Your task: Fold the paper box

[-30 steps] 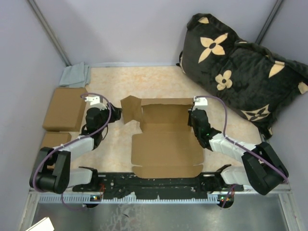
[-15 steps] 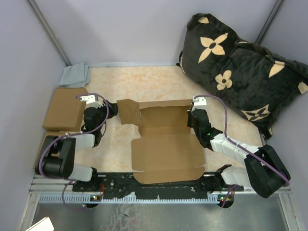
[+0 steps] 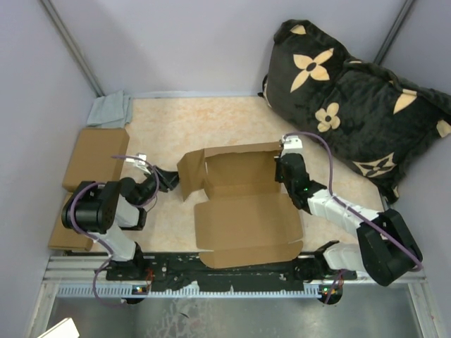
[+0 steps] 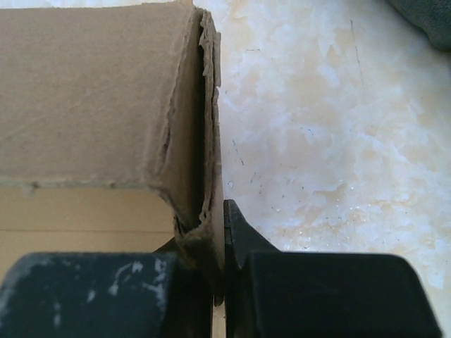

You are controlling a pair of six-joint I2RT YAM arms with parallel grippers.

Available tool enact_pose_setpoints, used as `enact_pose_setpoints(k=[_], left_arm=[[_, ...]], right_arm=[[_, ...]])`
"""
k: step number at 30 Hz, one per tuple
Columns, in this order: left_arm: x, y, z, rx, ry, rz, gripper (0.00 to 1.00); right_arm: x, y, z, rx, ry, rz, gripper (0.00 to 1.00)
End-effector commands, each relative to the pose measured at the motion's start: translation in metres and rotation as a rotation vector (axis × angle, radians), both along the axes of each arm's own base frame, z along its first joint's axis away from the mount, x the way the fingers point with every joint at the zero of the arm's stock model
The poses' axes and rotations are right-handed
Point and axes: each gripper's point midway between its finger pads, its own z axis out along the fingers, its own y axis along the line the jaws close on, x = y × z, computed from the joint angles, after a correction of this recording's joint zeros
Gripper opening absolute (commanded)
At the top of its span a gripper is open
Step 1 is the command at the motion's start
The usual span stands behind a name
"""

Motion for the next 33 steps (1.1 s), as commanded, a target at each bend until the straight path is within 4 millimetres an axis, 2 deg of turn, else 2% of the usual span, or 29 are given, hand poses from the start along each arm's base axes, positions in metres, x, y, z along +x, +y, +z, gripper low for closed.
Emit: enact_pose_setpoints(k=[1,3,8,10,13,16,17,19,22,28,33], left_arm=[[-0.036,-0.025,0.053,-0.055,-0.219,-0.23,0.53],[-0.043,-0.027,0.056,-0.058,-0.227,-0.233,0.53],[-0.055,-0.039,0.079,-0.083,-0.288,-0.256,0.52],[-0.056,-0.042,0.081,-0.079,-0.281,-0.257,0.52],[-0.054,-0.054,0.073,-0.007,-0.261,-0.259,0.51],[-0.045,-0.077,0.057,0.178,-0.225,-0.249,0.53],[-0.039,-0.083,0.06,0.246,-0.235,-0.231,0.55],[-0.034,-0.085,0.059,0.33,-0.242,-0.196,0.56],[-0.026,-0.082,0.059,0.346,-0.237,-0.159,0.55],[-0.022,-0.084,0.041,0.377,-0.162,-0.157,0.54],[-0.022,-0.078,0.045,0.413,-0.15,-0.11,0.5]], right_arm=[[0.022,0.004,0.034,0.037,-0.084,-0.014,0.0],[0.025,0.005,0.033,0.028,-0.081,-0.013,0.0],[0.031,0.012,0.036,0.03,-0.073,0.005,0.0],[0.032,0.014,0.039,0.037,-0.077,0.013,0.0],[0.031,0.017,0.043,0.044,-0.087,0.031,0.0],[0.028,0.024,0.048,0.065,-0.107,0.079,0.0],[0.027,0.025,0.048,0.07,-0.111,0.091,0.0],[0.025,0.027,0.048,0.077,-0.114,0.101,0.0],[0.025,0.029,0.047,0.089,-0.115,0.111,0.01],[0.021,0.03,0.049,0.102,-0.131,0.126,0.01],[0.017,0.026,0.048,0.095,-0.132,0.115,0.01]])
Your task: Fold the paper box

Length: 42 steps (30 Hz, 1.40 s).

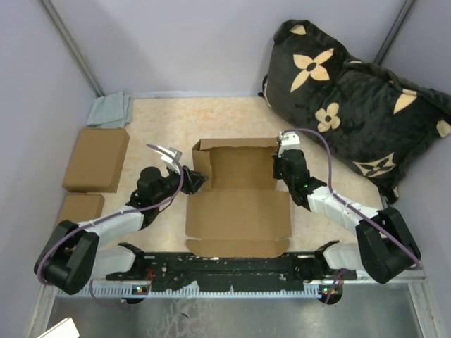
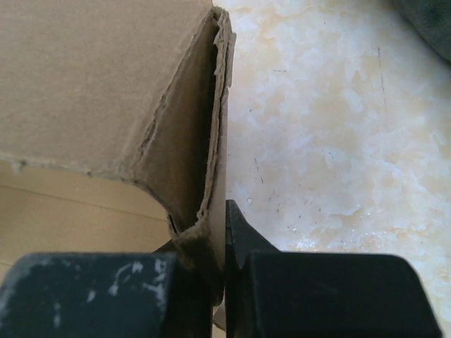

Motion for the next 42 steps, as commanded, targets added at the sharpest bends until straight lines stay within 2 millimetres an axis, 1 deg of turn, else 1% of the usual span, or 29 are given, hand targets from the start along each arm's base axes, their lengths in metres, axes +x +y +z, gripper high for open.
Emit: enact_pose_setpoints(k=[1,5,6,9,11,13,16,20,22,23,28,35,38,42], left_arm=[[0.007,0.008,0.015,0.047,-0.044,0.071,0.49],[-0.001,0.013,0.025,0.059,-0.06,0.091,0.5],[-0.002,0.018,0.026,0.069,-0.057,0.116,0.51],[-0.007,0.03,0.036,0.057,-0.089,0.163,0.56],[-0.012,0.038,0.047,0.034,-0.124,0.19,0.56],[-0.014,0.044,0.049,0.027,-0.137,0.219,0.56],[-0.013,0.057,0.048,0.032,-0.134,0.284,0.56],[-0.009,0.079,0.035,0.051,-0.103,0.411,0.58],[-0.008,0.086,0.032,0.043,-0.123,0.447,0.59],[-0.009,0.086,0.032,0.032,-0.141,0.443,0.6],[-0.02,0.066,0.047,-0.044,-0.295,0.312,0.61],[-0.034,0.04,0.062,-0.098,-0.381,0.145,0.61],[-0.04,0.033,0.06,-0.107,-0.367,0.097,0.61],[-0.04,0.027,0.051,-0.095,-0.341,0.061,0.61]], right_arm=[[0.008,0.009,0.038,0.08,-0.121,0.025,0.01],[0.008,0.007,0.036,0.078,-0.117,0.015,0.01],[0.008,0.007,0.036,0.077,-0.117,0.013,0.01],[0.008,0.007,0.036,0.077,-0.112,0.012,0.02],[0.006,0.007,0.035,0.076,-0.109,0.014,0.01],[0.005,0.006,0.035,0.076,-0.108,0.014,0.01],[0.003,0.006,0.036,0.079,-0.108,0.019,0.01],[0.0,0.007,0.042,0.092,-0.107,0.027,0.01],[-0.003,0.006,0.043,0.097,-0.111,0.029,0.02],[-0.003,0.006,0.043,0.097,-0.111,0.029,0.01],[-0.005,0.01,0.045,0.104,-0.108,0.058,0.01],[-0.004,0.011,0.047,0.093,-0.096,0.064,0.02],[-0.004,0.011,0.046,0.087,-0.091,0.064,0.02],[-0.004,0.013,0.048,0.099,-0.097,0.072,0.02]])
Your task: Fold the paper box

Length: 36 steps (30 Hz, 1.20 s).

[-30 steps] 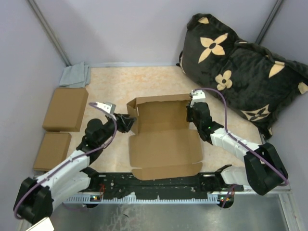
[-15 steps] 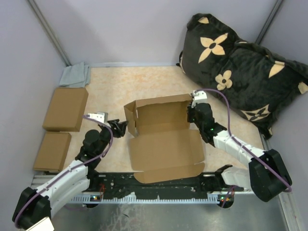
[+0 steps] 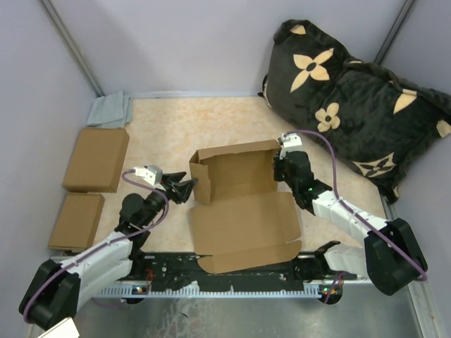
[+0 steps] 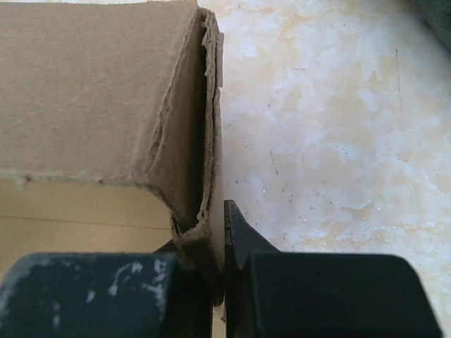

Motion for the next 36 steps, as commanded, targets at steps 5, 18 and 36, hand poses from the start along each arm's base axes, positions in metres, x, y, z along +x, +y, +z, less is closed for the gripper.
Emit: enact_pose_setpoints(k=[5,18,36], left_arm=[[-0.001,-0.018,-0.001,0.013,-0.009,-0.094,0.61],[0.035,-0.028,0.003,0.034,0.098,-0.034,0.57],[0.074,-0.001,-0.035,0.241,0.202,0.331,0.49]], right_arm=[[0.007,0.014,0.038,0.078,-0.099,0.051,0.03],[0.004,0.022,0.03,0.085,-0.083,0.089,0.03],[-0.001,0.032,0.038,0.057,-0.132,0.089,0.03]])
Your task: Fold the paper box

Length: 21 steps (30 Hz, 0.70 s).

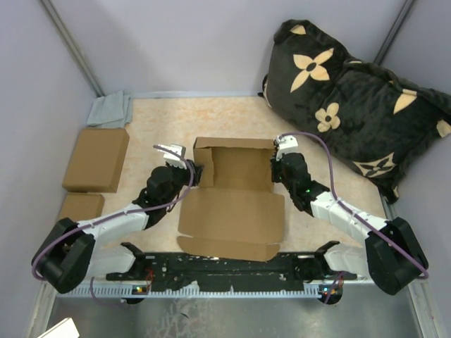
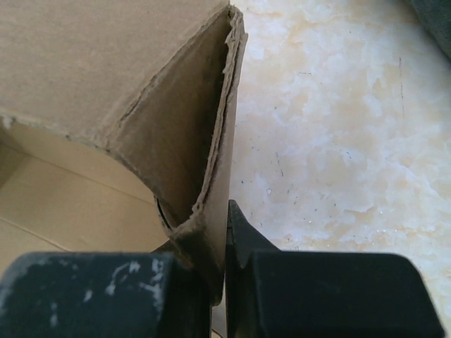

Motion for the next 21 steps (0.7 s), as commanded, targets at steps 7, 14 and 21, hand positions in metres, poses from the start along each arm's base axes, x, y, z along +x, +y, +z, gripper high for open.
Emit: enact_pose_setpoints(k=[7,14,21], left_arm=[[-0.001,0.016,-0.011,0.069,-0.124,0.106,0.37],[-0.022,0.002,0.016,-0.068,-0.29,-0.024,0.47],[-0.037,-0.01,0.011,-0.083,-0.282,-0.127,0.6]], right_arm=[[0.003,0.022,0.038,0.082,-0.114,0.074,0.03],[0.002,0.023,0.038,0.078,-0.107,0.082,0.04],[0.0,0.027,0.04,0.083,-0.114,0.114,0.04]])
